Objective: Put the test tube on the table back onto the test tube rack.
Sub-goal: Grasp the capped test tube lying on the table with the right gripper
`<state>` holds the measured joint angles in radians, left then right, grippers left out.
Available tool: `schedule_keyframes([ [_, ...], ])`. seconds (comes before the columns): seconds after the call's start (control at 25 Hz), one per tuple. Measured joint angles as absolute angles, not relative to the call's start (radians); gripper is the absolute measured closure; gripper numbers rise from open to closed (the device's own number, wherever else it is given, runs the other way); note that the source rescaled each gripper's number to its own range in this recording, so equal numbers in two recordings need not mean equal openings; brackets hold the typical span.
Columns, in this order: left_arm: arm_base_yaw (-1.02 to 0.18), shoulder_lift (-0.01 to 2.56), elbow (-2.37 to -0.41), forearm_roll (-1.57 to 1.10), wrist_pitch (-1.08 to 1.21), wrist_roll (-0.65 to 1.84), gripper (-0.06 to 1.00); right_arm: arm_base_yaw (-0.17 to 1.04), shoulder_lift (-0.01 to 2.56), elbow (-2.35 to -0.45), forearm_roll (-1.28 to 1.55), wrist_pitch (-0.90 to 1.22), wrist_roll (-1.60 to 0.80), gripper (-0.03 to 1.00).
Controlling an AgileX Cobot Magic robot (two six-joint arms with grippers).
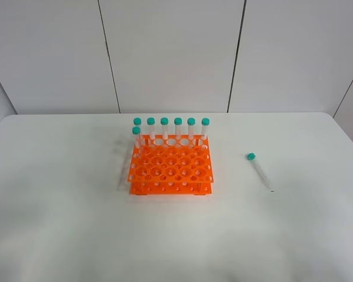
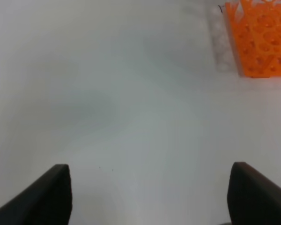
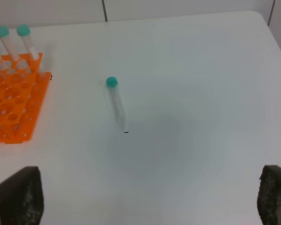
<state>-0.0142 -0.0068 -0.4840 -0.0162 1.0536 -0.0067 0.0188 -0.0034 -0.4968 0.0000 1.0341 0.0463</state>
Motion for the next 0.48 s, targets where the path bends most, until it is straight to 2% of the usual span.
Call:
schedule_keyframes([
  [0.48,-0.014,-0.007,-0.484,-0.016,1.054,-0.007,0.0,0.019,0.063,-0.525,0.0,1.034,0.046,-0.03],
])
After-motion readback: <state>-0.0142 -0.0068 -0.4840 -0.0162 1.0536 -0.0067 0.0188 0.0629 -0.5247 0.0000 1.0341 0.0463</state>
